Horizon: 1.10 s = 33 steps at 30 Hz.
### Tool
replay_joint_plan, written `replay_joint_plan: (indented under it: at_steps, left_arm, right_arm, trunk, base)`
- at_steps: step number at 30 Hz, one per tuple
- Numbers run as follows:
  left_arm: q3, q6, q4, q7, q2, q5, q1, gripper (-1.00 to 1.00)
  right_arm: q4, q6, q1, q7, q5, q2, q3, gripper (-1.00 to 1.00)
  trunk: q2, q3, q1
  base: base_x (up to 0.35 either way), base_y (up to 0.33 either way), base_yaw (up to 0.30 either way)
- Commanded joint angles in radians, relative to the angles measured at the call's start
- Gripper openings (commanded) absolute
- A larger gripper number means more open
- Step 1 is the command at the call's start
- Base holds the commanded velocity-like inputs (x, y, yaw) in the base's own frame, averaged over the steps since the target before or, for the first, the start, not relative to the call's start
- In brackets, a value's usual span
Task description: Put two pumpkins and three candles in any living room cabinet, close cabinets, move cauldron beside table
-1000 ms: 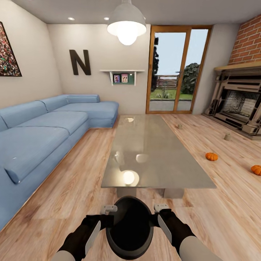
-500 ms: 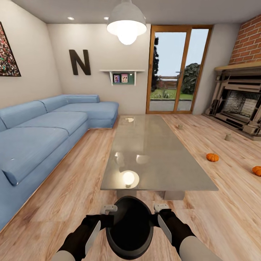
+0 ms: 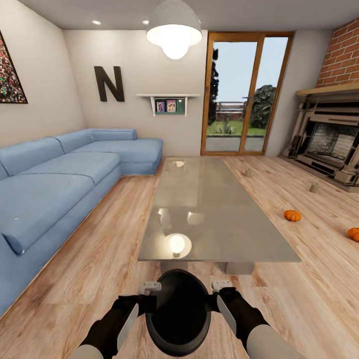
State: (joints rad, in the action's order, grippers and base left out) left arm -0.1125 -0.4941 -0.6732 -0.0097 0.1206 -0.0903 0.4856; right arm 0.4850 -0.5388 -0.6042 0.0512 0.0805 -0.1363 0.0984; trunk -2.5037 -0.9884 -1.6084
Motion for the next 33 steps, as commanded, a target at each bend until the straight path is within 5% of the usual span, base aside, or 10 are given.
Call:
replay_joint_plan:
  at_steps: [1, 6, 27, 33]
  left_arm:
    - [-0.01, 0.017, -0.009, 0.004, -0.001, -0.017, 0.001, -1.0]
    - [-0.01, 0.017, -0.01, 0.004, -0.001, -0.017, 0.001, -1.0]
    - [-0.009, 0.017, -0.01, 0.004, -0.002, -0.022, 0.001, -1.0]
    - [-0.009, 0.017, -0.01, 0.004, -0.002, -0.022, 0.001, -1.0]
  right_arm:
    - [-0.002, -0.012, 0.0, 0.007, 0.016, 0.001, 0.015, -1.0]
    - [-0.001, -0.012, 0.0, 0.007, 0.016, 0.003, 0.015, -1.0]
    - [-0.002, -0.013, 0.0, 0.01, 0.016, 0.003, 0.015, -1.0]
    - [-0.002, -0.012, 0.0, 0.01, 0.016, 0.003, 0.015, -1.0]
  trunk:
    - [-0.001, -0.001, 0.0]
    - [-0.001, -0.001, 0.0]
    - [-0.005, -0.082, -0.009]
    - [-0.005, -0.082, -0.009]
  base:
    - [0.0, 0.0, 0.0]
    - [0.0, 0.0, 0.0]
    - [0.0, 0.0, 0.0]
    - [0.0, 0.0, 0.0]
